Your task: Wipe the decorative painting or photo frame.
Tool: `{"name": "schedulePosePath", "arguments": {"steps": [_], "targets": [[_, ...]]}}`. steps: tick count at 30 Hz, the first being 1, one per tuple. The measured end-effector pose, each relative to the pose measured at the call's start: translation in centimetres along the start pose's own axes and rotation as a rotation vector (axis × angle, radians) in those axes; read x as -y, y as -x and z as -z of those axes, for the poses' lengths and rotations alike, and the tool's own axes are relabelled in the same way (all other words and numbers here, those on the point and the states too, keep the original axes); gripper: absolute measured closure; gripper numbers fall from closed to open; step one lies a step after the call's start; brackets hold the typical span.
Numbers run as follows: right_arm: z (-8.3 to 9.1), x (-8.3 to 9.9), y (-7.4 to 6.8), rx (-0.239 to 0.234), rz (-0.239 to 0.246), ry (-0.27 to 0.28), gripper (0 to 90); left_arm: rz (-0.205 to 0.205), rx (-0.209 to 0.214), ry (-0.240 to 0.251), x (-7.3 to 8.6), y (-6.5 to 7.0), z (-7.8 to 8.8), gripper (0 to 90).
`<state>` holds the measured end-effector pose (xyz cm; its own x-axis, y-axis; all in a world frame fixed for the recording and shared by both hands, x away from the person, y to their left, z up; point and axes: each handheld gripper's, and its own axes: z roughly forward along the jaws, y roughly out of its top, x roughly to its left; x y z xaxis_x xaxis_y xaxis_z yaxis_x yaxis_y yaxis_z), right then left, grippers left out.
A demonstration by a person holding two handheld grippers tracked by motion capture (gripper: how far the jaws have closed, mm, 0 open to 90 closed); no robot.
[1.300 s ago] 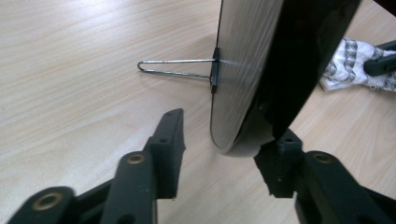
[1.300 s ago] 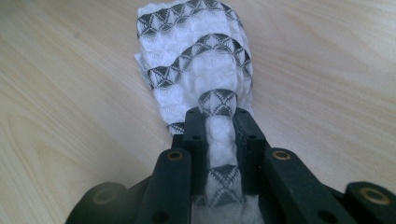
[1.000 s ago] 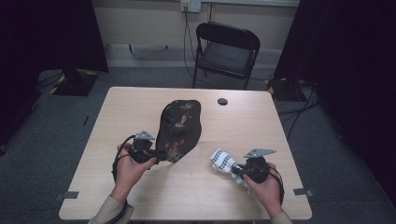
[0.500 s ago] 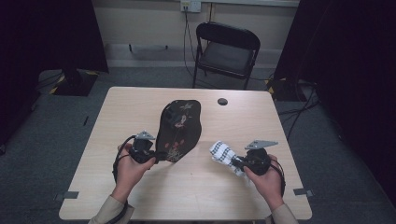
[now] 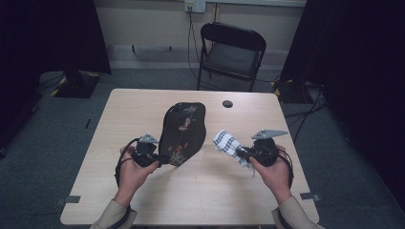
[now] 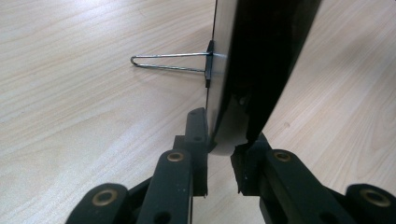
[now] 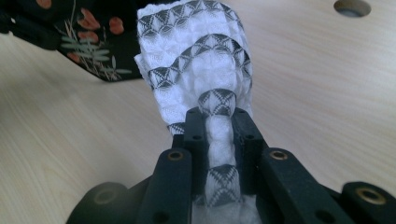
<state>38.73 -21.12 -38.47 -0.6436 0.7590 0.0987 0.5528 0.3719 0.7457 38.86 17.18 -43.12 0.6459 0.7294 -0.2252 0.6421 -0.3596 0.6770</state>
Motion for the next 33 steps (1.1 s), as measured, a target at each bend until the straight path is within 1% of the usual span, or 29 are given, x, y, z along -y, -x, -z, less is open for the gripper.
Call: {"name": "schedulePosePath", "arguments": {"steps": [1, 3, 4, 5, 7, 9, 10, 11, 12, 13, 16, 17, 18, 19, 20, 21, 24, 26, 29, 33], "targets": [[0.0, -0.4, 0.0, 0.008, 0.003, 0.003, 79.4, -0.001, -0.003, 0.002, 0.0, 0.0, 0.0, 78.4], [-0.1, -1.1, -0.2, 0.009, 0.008, 0.014, 79.4, -0.003, -0.002, 0.001, 0.0, 0.0, 0.0, 78.4], [-0.1, -1.1, -0.2, 0.009, 0.008, 0.014, 79.4, -0.003, -0.002, 0.001, 0.0, 0.0, 0.0, 78.4], [-0.1, -1.9, -0.5, 0.013, 0.016, 0.029, 79.3, -0.005, -0.002, 0.0, 0.0, 0.0, 0.0, 78.5], [-0.3, -2.8, -0.7, 0.014, 0.028, 0.042, 79.3, -0.007, -0.002, 0.0, 0.0, 0.0, 0.0, 78.5], [-0.3, -3.7, -0.9, 0.027, 0.035, 0.058, 79.3, -0.005, 0.0, 0.0, 0.0, 0.0, 0.0, 78.5], [-0.3, -3.7, -0.9, 0.027, 0.035, 0.058, 79.3, -0.005, 0.0, 0.0, 0.0, 0.0, 0.0, 78.5], [-0.4, -4.2, -0.9, 0.032, 0.034, 0.068, 79.3, -0.005, 0.001, 0.0, 0.0, 0.0, 0.0, 78.5], [-0.4, -5.0, -1.0, 0.039, 0.026, 0.094, 79.3, -0.007, 0.001, -0.001, 0.0, 0.0, 0.0, 78.5], [-0.5, -5.5, -1.0, 0.043, 0.028, 0.102, 79.3, -0.011, 0.001, -0.003, -0.1, 0.0, 0.0, 78.5], [-0.7, -6.3, -1.1, 0.041, 0.028, 0.113, 79.3, -0.013, 0.001, -0.006, -0.1, 0.0, 0.0, 78.6], [-0.9, -7.1, -1.3, 0.046, 0.041, 0.127, 79.3, -0.013, 0.002, -0.006, -0.1, 0.0, 0.0, 78.6], [-0.9, -7.1, -1.3, 0.046, 0.041, 0.127, 79.3, -0.018, 0.002, -0.007, -0.1, -0.1, 0.0, 78.6], [-1.1, -7.9, -1.5, 0.047, 0.044, 0.136, 79.3, -0.02, 0.002, -0.009, -0.1, -0.1, 0.0, 78.6], [-1.1, -7.9, -1.5, 0.047, 0.044, 0.136, 79.3, -0.02, 0.002, -0.009, -0.1, -0.1, 0.0, 78.7], [-1.3, -8.4, -1.7, 0.047, 0.051, 0.14, 79.3, -0.022, 0.002, -0.011, -0.2, 0.0, 0.0, 78.7], [-1.9, -8.9, -2.0, 0.058, 0.07, 0.12, 79.2, -0.033, 0.006, -0.016, -0.2, 0.0, 0.0, 78.7], [-2.3, -9.0, -2.1, 0.058, 0.078, 0.108, 79.2, -0.038, 0.007, -0.018, -0.2, 0.0, 0.0, 78.7], [-2.7, -8.6, -2.2, 0.059, 0.075, 0.1, 79.2, -0.042, 0.008, -0.018, -0.2, 0.0, 0.0, 78.7], [-3.4, -7.7, -2.2, 0.06, 0.068, 0.085, 79.2, -0.047, 0.009, -0.018, -0.2, 0.0, 0.0, 78.7]]}}
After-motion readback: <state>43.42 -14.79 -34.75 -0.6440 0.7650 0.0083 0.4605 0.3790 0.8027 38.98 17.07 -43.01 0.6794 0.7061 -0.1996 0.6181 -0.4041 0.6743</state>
